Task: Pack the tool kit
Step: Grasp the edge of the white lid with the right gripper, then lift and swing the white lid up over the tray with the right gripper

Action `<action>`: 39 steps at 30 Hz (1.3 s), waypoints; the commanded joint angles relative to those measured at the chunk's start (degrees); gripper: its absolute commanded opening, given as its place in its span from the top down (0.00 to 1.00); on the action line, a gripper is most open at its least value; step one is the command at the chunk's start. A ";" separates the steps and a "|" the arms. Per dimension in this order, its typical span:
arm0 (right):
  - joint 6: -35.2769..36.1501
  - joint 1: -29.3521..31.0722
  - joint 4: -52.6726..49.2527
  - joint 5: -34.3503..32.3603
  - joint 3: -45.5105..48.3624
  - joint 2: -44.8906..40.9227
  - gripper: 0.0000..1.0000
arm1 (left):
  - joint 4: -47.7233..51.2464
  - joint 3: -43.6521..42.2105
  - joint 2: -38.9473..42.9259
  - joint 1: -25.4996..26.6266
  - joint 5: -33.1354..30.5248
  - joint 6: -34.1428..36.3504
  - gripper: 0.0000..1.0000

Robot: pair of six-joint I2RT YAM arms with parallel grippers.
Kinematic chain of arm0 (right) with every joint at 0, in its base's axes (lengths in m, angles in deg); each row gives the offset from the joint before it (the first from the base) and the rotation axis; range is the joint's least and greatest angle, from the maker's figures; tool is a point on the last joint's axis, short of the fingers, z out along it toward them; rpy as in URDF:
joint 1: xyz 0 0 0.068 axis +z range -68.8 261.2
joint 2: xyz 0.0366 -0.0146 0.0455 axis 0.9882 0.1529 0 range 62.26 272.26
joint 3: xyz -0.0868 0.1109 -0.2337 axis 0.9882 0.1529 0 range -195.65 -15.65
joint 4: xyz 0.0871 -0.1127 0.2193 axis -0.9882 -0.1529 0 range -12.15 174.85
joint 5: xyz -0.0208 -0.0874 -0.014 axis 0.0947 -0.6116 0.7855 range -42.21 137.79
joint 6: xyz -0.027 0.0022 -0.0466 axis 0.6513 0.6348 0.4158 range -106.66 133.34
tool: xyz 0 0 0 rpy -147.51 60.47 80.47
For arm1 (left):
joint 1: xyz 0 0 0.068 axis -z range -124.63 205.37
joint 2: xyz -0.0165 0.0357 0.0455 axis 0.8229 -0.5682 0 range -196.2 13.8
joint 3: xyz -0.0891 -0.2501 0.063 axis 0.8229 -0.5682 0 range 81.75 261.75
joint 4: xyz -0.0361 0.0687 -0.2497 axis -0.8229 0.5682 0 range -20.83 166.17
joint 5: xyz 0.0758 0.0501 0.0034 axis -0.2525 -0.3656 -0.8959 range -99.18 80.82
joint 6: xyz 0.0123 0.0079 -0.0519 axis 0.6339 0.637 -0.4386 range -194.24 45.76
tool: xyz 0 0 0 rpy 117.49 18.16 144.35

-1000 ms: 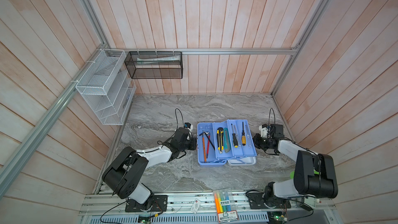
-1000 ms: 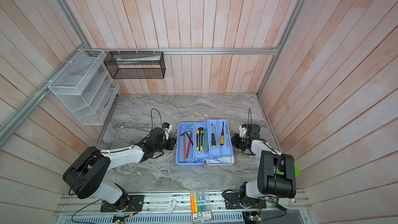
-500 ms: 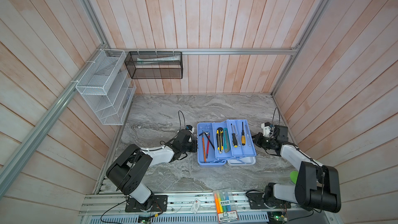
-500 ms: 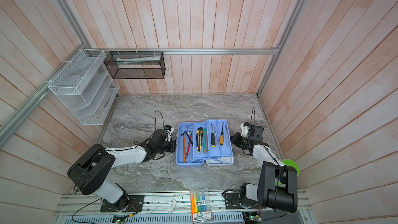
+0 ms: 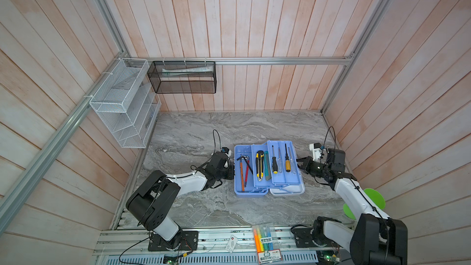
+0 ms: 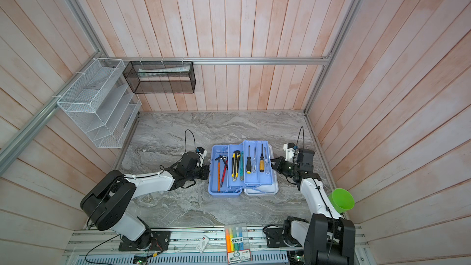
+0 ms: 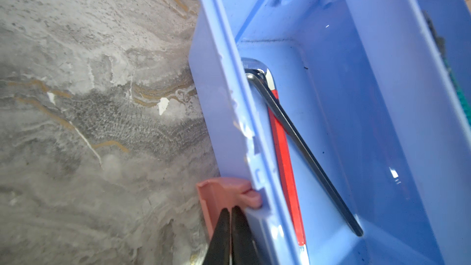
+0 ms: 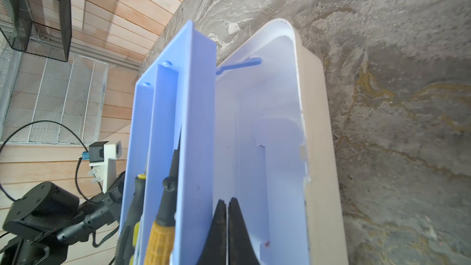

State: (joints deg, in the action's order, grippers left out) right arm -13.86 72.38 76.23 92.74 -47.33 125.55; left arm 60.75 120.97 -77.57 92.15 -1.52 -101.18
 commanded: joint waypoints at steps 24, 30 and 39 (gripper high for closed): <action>-4.15 13.48 -8.96 -4.42 -12.02 -4.26 1.00 | -6.73 -0.83 2.50 -1.58 3.41 1.14 0.91; -4.94 23.22 -13.50 -16.67 -17.98 -1.02 1.00 | -9.08 -2.89 3.28 -1.49 4.42 0.51 0.91; -2.75 21.81 -18.96 -36.39 -21.74 -4.03 1.00 | -11.10 -5.90 4.45 -1.88 4.86 0.27 0.91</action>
State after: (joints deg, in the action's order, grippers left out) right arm -18.28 97.08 60.77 65.81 -67.15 124.00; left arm 52.00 116.19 -74.77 90.35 1.97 -100.85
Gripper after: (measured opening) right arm 0.047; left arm 0.092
